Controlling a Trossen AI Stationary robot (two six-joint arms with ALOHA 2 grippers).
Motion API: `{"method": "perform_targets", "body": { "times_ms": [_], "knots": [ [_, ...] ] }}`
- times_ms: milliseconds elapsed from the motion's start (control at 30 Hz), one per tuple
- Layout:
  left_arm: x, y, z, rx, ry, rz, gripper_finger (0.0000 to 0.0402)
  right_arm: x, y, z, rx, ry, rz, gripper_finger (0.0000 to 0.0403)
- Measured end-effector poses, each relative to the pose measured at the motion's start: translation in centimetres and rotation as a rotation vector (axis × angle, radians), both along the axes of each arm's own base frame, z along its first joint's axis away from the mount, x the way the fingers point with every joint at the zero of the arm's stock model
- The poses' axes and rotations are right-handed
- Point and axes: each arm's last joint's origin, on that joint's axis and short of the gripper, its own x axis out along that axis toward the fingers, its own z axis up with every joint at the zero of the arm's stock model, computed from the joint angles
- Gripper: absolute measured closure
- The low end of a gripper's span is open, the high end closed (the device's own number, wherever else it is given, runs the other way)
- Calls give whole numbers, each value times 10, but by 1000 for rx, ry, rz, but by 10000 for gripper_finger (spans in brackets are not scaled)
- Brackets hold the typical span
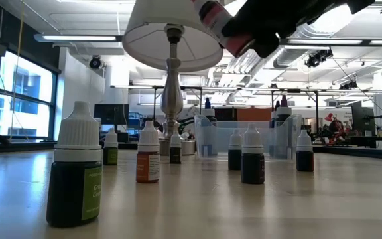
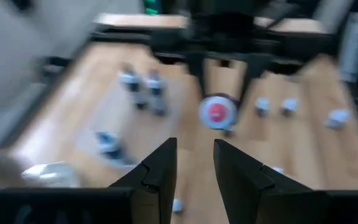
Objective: Pick & Place food coloring
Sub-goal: Adjust the large pink food coloring bottle on the transparent bin
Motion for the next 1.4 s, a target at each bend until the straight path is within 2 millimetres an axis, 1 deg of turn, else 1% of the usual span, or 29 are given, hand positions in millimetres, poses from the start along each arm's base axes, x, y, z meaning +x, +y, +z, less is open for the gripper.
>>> {"method": "perform_targets", "body": {
  "times_ms": [133,233,300,433,700,900,1200,1300,1400],
  "knots": [
    [14,-4,-4,-99,-9,-161,298,0,2,0,9,0,64,263],
    [26,-6,-9,-80,-26,-191,298,0,3,0,16,3,94,263],
    [29,-4,-9,-54,-39,-186,298,0,3,0,18,4,112,263],
    [31,-3,-11,-21,-23,-205,298,0,4,2,11,-12,128,263],
    [36,-1,-15,-35,-20,-217,298,2,4,5,-7,-50,138,263],
    [49,-6,-19,-3,-73,-238,298,2,5,7,-7,-75,144,263],
    [50,-6,-19,24,-77,-248,298,2,4,7,-7,-76,142,263],
    [50,-6,-19,25,-74,-247,311,2,4,7,-7,-75,142,263],
    [50,-6,-20,27,-65,-247,336,2,4,7,-7,-75,141,263]
  ]
}}
